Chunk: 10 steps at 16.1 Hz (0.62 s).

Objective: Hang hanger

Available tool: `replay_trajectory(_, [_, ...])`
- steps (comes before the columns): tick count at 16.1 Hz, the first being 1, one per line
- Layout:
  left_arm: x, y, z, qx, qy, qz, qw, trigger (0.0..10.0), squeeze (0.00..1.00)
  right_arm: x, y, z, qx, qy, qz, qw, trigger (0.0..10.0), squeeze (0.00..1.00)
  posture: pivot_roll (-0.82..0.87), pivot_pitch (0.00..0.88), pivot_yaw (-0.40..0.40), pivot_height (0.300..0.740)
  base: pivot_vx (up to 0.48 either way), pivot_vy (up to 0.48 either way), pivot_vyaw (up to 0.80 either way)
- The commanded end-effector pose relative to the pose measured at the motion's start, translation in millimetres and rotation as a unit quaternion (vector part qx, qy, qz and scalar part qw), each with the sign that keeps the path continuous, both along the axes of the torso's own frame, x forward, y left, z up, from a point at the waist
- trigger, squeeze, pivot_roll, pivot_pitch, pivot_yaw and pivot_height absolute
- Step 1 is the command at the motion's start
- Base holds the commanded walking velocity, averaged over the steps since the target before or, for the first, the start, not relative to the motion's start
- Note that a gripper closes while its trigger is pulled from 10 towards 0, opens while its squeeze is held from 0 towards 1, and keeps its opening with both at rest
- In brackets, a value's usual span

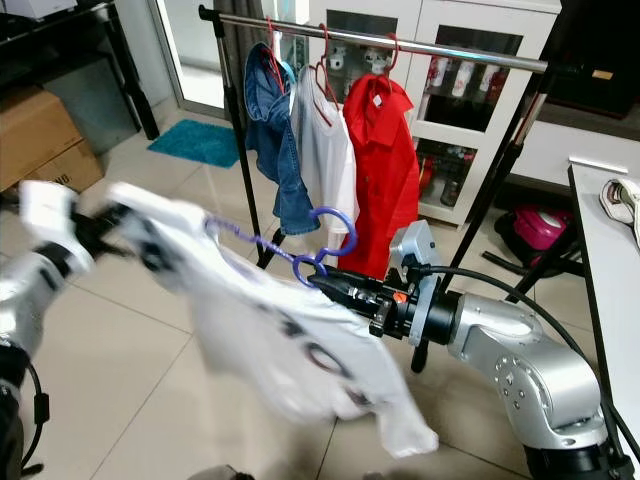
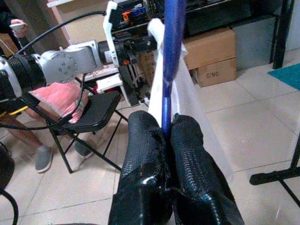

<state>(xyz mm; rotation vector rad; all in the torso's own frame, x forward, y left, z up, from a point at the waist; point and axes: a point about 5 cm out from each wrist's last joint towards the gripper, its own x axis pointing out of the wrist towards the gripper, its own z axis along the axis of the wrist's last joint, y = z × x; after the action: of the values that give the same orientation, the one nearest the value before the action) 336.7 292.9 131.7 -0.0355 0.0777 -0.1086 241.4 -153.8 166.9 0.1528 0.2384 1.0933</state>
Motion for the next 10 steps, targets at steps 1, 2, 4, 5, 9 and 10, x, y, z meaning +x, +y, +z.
replay_trajectory(1, [-2.7, 23.9, -1, -0.052, 0.014, 0.103, 0.993, 0.0, 0.0, -0.3, -1.9, 3, -0.004, -0.014, -0.007, 1.0, 0.0, 0.0, -0.08, 0.0, 0.07, 0.74, 0.0, 0.0, 0.0])
replay_trajectory(2, [-3.5, 28.4, -1, -0.069, 0.015, 0.123, 0.99, 0.0, 0.0, -0.3, -2.1, 3, -0.004, -0.014, -0.008, 1.0, 0.0, 0.0, -0.08, 0.0, 0.07, 0.74, 0.0, 0.0, 0.0])
replay_trajectory(4, [-3.6, 28.8, -3, -0.07, 0.031, 0.124, 0.989, 0.0, 0.0, -0.3, -2.6, 3, -0.004, -0.016, -0.012, 1.0, 0.0, 0.0, -0.08, 0.0, 0.08, 0.74, 0.0, 0.0, 0.0])
replay_trajectory(5, [-3.4, 27.4, -4, -0.068, 0.035, 0.119, 0.99, 0.0, 0.0, -0.2, -2.7, 3, -0.004, -0.016, -0.013, 1.0, 0.0, 0.0, -0.08, 0.0, 0.08, 0.74, 0.0, 0.0, 0.0])
replay_trajectory(9, [0.3, 2.4, -20, -0.038, 0.078, 0.065, 0.994, 0.0, 0.0, 3.3, -3.8, 6, 0.008, -0.028, -0.038, 0.999, 0.0, 0.0, -0.08, 0.0, 0.085, 0.74, 0.0, 0.0, 0.0])
replay_trajectory(10, [2.3, -28.6, -23, 0.002, 0.077, -0.065, 0.995, 0.0, 0.0, 14.2, -2.6, 10, 0.029, -0.048, -0.09, 0.994, 0.0, 0.0, -0.08, 0.0, 0.083, 0.74, 0.0, 0.0, 0.0])
